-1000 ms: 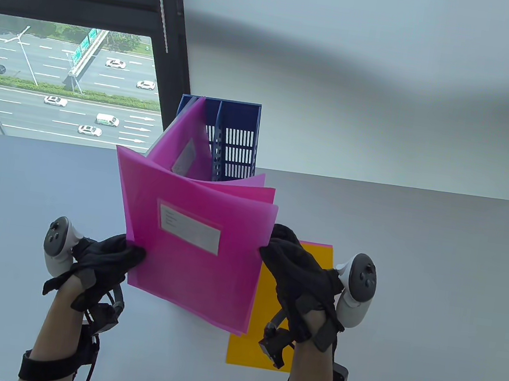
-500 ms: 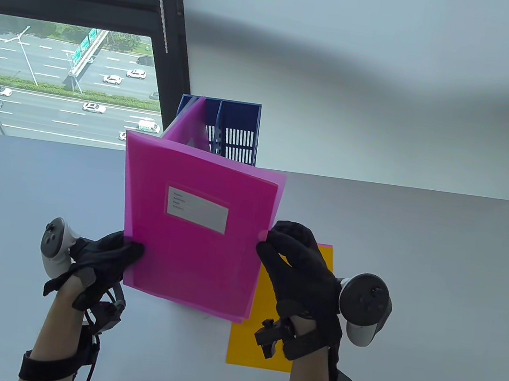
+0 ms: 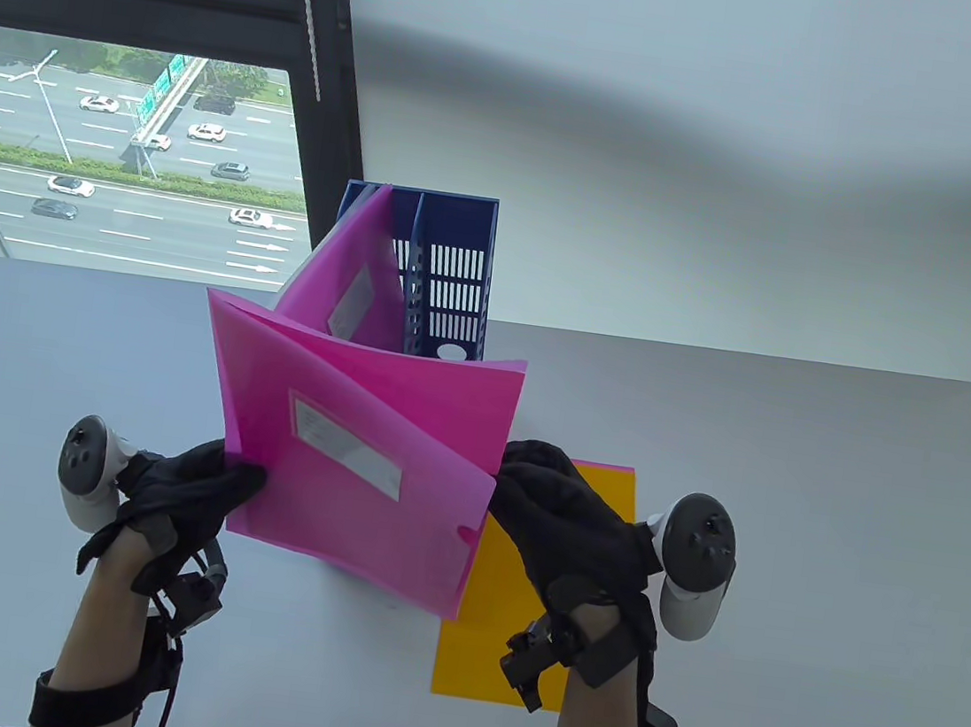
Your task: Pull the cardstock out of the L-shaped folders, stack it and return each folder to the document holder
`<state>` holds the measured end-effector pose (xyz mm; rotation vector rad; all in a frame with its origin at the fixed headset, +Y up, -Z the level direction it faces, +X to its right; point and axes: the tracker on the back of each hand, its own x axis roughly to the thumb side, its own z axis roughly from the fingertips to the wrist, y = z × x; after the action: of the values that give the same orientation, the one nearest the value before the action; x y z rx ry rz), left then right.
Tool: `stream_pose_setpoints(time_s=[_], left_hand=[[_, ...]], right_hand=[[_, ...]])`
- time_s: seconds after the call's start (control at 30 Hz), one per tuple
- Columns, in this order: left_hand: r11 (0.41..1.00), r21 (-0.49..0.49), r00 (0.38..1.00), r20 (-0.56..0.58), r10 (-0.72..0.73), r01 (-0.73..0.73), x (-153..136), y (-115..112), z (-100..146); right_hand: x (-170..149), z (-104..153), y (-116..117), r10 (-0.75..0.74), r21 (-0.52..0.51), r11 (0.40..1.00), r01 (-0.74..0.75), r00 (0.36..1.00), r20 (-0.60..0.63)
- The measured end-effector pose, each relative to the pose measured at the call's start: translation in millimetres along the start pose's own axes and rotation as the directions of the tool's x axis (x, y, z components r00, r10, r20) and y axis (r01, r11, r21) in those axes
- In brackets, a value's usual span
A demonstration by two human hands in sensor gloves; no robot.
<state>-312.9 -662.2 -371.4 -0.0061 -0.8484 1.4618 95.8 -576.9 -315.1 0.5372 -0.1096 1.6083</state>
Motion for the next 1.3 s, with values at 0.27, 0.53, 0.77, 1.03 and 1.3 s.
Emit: stream_pose_setpoints(time_s=[0.27,0.53,0.77,1.03,1.3], left_hand=[[0.998,0.067,1.0,-0.003,0.012,-0.011,0.4,-7.8,-3.8],[0.992,0.127,1.0,-0.015,-0.022,0.023,1.9,-10.0,-4.1],[0.988,0.148,0.999,-0.005,-0.037,0.038,6.0,-4.8,-1.2],[0.983,0.178,0.999,-0.003,-0.048,0.048,8.2,0.9,2.4],[0.969,0.245,0.999,0.016,-0.031,0.026,12.1,11.6,9.9]], right_hand=[[14.3,8.4,4.8,0.449,-0.369,0.832,-0.414,0.894,0.009],[18.2,10.1,13.0,0.561,-0.466,0.738,-0.488,0.827,0.023],[18.5,12.3,5.2,0.54,-0.476,0.747,-0.464,0.841,0.029],[28.4,32.5,-27.2,0.541,-0.62,0.671,-0.407,0.841,0.033],[43.8,66.1,-65.9,0.642,-0.756,0.431,-0.493,0.756,-0.127]])
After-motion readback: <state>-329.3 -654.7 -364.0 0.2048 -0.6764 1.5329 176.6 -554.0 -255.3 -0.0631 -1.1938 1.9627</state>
